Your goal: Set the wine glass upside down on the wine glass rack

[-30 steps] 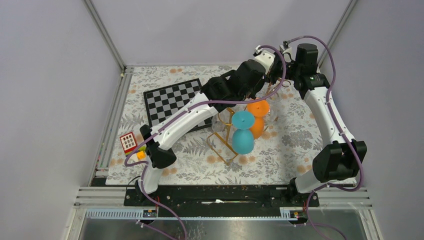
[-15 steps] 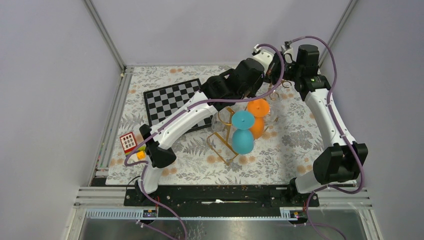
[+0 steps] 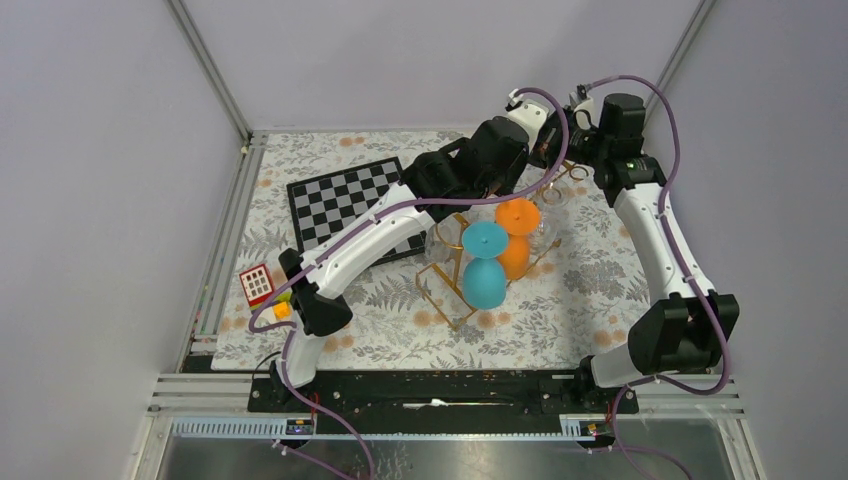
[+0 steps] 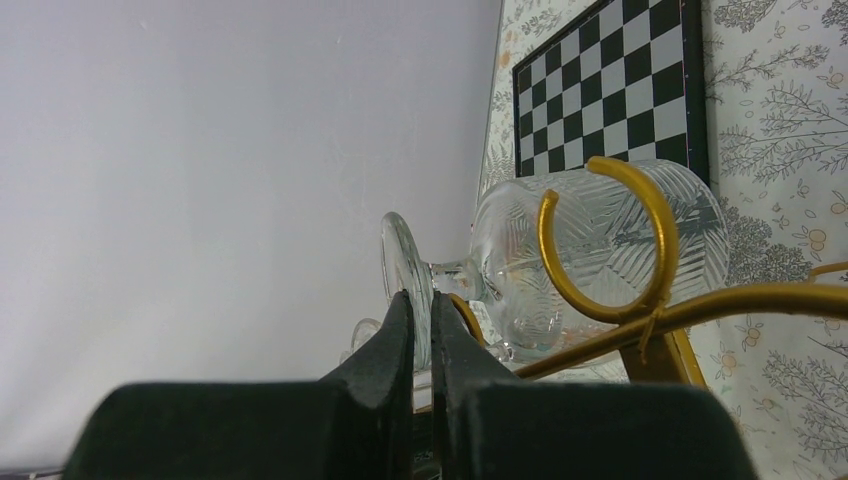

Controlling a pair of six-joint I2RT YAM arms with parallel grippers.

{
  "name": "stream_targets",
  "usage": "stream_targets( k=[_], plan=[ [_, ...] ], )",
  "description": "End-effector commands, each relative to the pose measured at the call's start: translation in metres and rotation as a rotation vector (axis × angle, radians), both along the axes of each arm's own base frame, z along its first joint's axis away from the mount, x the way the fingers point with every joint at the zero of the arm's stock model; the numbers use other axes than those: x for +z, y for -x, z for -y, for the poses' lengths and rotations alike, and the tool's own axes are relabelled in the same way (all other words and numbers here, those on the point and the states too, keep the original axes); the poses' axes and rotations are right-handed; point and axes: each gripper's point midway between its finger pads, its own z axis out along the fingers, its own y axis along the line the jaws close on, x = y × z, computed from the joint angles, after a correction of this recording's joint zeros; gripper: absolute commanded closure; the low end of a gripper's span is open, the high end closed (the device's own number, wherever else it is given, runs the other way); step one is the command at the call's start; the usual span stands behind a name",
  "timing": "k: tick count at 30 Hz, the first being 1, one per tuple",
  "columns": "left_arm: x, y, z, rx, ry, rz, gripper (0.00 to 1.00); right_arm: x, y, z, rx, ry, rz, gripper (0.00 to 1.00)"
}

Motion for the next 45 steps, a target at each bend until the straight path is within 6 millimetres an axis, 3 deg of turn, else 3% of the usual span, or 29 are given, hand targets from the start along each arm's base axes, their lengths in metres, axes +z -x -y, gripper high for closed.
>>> stream_targets(
  k=[1, 14, 15, 25, 30, 34, 45],
  plan=[
    [0.006, -0.077, -0.121, 0.410, -0.197, 0.109, 1.00, -0.046, 0.040, 0.018, 0.034, 0.040, -0.216, 1.00],
    [-0.009, -0.081, -0.135, 0.442, -0.242, 0.079, 1.00, -0.044, 0.050, 0.021, 0.036, 0.043, -0.210, 1.00],
    [-0.009, -0.081, -0.136, 0.444, -0.243, 0.077, 1.00, -0.044, 0.046, 0.029, 0.013, 0.040, -0.212, 1.00],
    [-0.007, -0.084, -0.137, 0.450, -0.227, 0.079, 1.00, -0.046, 0.050, 0.030, 0.019, 0.032, -0.213, 1.00],
    [-0.006, -0.082, -0.130, 0.416, -0.211, 0.078, 1.00, -0.047, 0.046, 0.029, 0.019, 0.019, -0.211, 1.00],
    [-0.006, -0.077, -0.112, 0.331, -0.173, 0.084, 1.00, -0.041, 0.042, 0.028, 0.013, 0.004, -0.196, 1.00],
    [0.027, -0.056, -0.083, 0.199, 0.009, 0.093, 1.00, -0.035, 0.031, 0.027, 0.002, -0.034, -0.156, 1.00]
  ],
)
